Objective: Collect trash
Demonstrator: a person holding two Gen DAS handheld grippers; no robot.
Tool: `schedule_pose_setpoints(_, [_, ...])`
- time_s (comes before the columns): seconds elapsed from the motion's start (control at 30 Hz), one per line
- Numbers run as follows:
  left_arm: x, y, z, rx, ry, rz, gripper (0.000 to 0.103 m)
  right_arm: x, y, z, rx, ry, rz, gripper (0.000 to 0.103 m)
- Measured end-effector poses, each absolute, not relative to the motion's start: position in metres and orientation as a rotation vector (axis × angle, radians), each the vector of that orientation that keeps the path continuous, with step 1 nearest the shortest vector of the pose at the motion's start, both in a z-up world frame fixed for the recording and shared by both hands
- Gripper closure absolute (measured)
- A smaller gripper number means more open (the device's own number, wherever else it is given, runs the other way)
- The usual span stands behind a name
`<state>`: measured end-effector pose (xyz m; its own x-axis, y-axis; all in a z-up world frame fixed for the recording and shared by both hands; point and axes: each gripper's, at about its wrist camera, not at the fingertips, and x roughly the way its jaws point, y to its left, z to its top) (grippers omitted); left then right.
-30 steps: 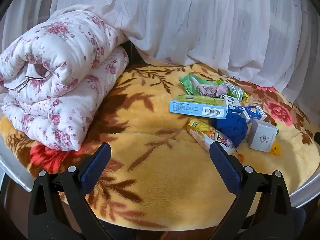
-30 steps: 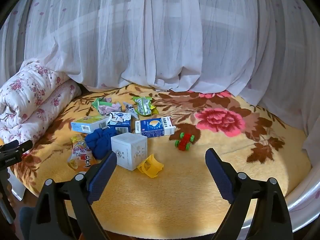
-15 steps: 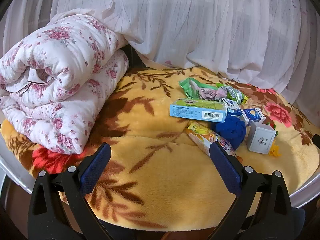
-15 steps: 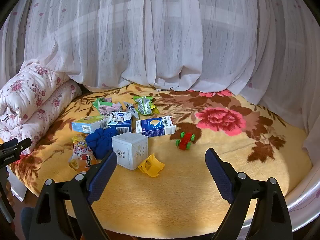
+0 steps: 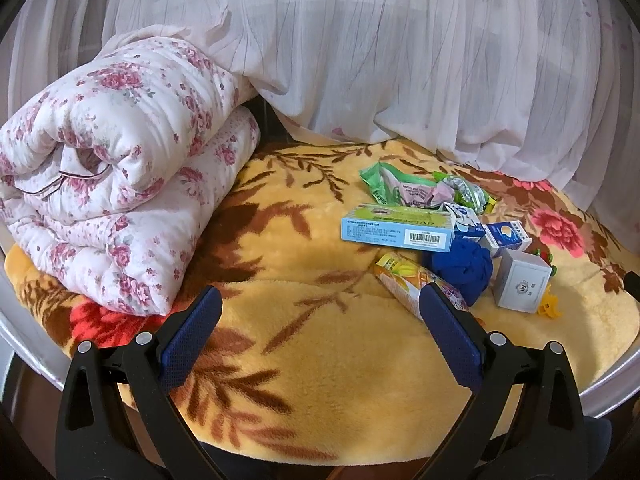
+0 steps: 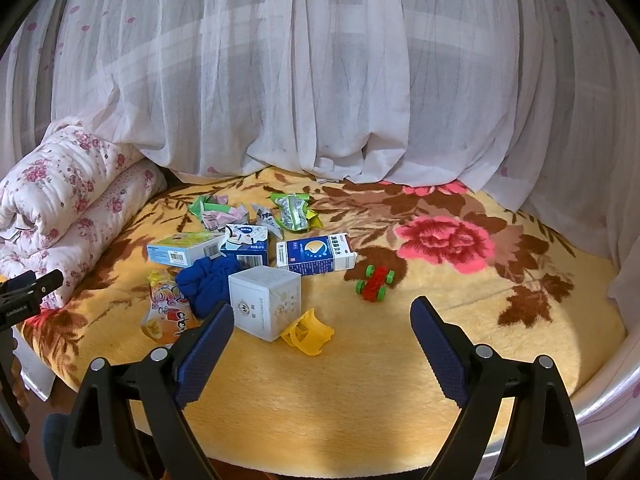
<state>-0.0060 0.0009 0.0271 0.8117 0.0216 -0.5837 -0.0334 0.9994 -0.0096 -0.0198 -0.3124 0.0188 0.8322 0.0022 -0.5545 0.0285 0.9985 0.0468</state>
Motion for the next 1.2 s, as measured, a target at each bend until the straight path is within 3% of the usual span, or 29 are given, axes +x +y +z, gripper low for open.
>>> schedule_pose_setpoints(1.2, [-0.0043,0.0011,0.0309,-0.010,0.616,0.033,0.007,-0.0180,-0.3129,0.0207,0.062,0.592,-0.010,0.015])
